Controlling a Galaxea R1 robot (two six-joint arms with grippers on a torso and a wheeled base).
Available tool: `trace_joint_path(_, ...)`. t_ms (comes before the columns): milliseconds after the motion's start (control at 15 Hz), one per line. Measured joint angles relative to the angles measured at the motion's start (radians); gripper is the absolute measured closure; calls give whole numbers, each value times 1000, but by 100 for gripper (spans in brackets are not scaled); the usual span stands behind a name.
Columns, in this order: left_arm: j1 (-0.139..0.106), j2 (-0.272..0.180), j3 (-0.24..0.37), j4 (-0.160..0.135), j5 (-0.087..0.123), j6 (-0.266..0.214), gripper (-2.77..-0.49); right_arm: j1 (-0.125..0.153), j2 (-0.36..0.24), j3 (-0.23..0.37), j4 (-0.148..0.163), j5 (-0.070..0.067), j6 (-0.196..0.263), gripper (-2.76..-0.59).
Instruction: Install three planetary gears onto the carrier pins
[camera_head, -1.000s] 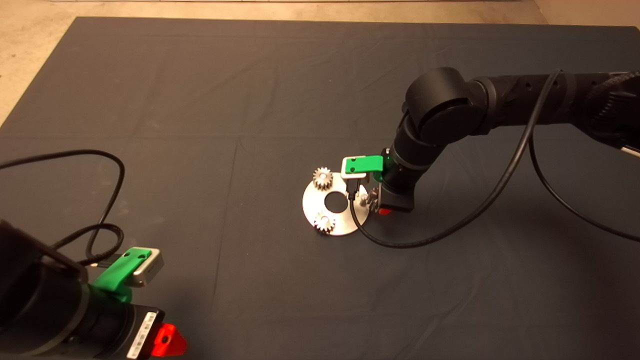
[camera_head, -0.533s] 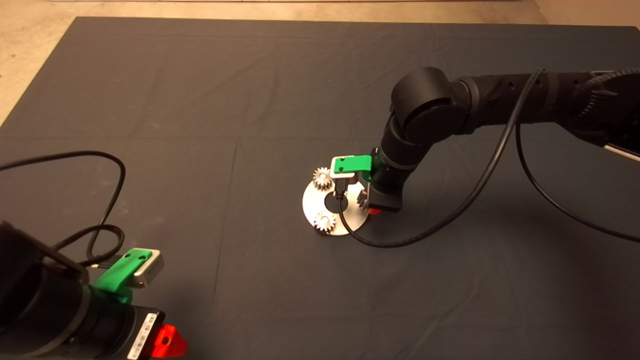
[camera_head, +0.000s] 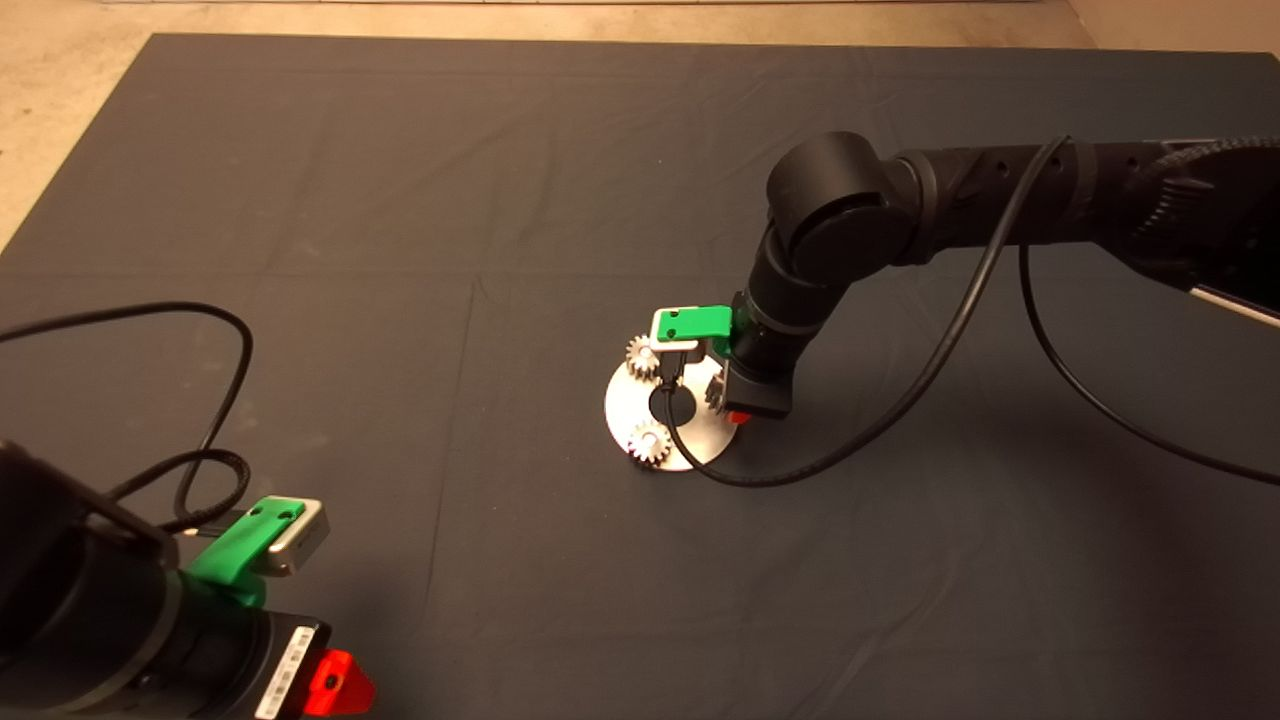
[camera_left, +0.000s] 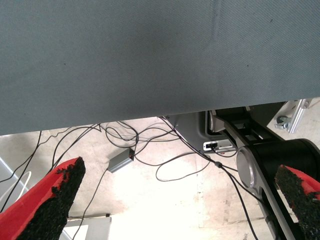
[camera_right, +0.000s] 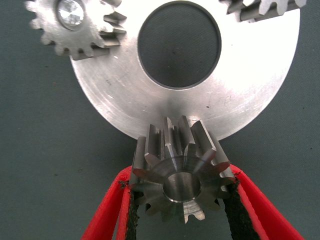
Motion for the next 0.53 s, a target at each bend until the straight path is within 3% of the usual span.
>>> trace_joint_path(533,0,0,0,0,0,0,-276,-15,0,-19,-36,1,0,-101)
